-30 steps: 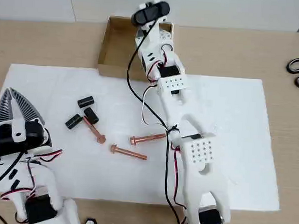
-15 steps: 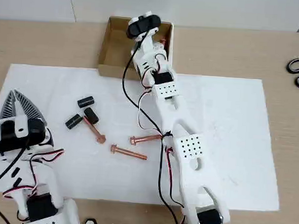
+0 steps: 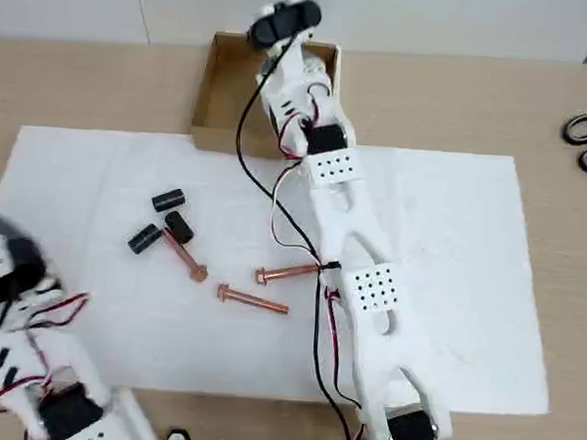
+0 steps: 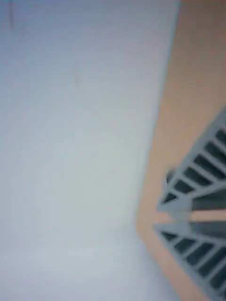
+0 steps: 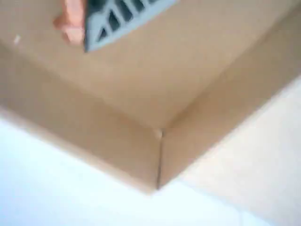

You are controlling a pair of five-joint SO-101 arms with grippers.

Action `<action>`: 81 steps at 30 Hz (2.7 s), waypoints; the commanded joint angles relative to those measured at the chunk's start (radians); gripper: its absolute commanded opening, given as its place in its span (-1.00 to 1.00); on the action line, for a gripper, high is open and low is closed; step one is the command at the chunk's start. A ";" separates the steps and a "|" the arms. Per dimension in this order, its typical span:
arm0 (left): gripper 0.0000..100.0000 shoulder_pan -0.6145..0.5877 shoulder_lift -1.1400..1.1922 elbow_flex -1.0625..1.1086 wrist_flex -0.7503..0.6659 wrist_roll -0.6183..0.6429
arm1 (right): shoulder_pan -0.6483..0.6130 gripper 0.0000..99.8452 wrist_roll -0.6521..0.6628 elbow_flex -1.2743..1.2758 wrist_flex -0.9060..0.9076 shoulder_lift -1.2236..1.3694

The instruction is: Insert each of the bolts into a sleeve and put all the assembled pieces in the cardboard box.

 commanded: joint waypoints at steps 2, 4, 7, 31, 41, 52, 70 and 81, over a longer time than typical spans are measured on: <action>-0.99 -0.123 -0.009 -0.008 0.034 0.006 | -0.054 -0.71 0.003 -0.189 0.260 -0.030; -0.99 -0.143 -0.011 -0.010 0.086 0.006 | -0.094 -0.71 0.003 -0.233 0.369 -0.030; -0.99 -0.198 -0.021 -0.010 0.176 0.006 | -0.154 -0.71 -0.052 -0.245 0.507 -0.031; -0.99 -0.535 -0.021 -0.005 0.362 0.006 | -0.429 -0.72 -0.628 -0.241 0.668 -0.074; -0.99 -0.535 -0.021 -0.005 0.394 0.006 | -0.476 -0.71 -0.720 -0.241 0.862 -0.159; -0.99 -0.534 -0.021 -0.005 0.394 0.006 | -0.456 -0.71 -0.723 -0.241 0.851 -0.094; -0.99 -0.529 -0.021 -0.005 0.394 0.006 | -0.426 -0.71 -0.769 -0.241 0.750 0.036; -0.99 -0.529 -0.021 -0.005 0.393 0.006 | -0.475 -0.54 -0.769 -0.239 0.825 0.096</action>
